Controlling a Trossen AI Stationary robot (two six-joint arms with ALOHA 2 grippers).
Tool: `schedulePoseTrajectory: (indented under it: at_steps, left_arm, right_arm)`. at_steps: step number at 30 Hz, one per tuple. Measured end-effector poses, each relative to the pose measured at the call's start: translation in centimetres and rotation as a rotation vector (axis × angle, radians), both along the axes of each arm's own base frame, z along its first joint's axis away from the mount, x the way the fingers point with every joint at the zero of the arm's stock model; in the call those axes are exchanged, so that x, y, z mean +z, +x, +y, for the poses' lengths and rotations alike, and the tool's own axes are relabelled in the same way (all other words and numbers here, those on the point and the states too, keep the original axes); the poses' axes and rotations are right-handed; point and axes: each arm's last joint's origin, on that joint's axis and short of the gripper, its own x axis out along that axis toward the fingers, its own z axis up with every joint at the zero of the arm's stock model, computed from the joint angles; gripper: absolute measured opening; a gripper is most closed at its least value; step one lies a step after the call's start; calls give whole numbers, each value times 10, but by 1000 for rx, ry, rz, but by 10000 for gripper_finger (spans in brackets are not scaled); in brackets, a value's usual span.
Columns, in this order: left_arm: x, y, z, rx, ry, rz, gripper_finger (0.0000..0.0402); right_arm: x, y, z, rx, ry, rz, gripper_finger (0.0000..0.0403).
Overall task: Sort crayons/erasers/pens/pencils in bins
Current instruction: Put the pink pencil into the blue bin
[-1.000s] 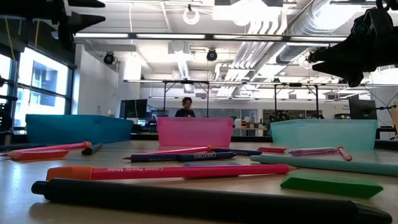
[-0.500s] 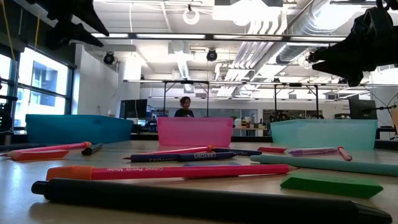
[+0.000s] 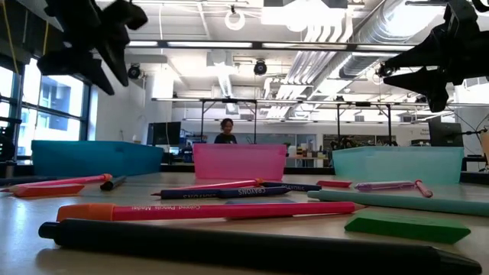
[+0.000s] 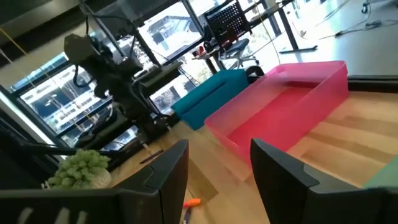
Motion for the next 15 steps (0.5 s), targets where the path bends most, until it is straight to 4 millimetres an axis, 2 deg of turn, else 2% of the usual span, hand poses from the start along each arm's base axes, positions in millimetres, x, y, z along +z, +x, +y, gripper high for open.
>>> schedulePoseTrajectory:
  at_steps: [15]
  left_arm:
    - [-38, 31, -2, 102, -70, 194, 131]
  right_arm:
    - [0, 0, 1, 48, -14, 6, 165]
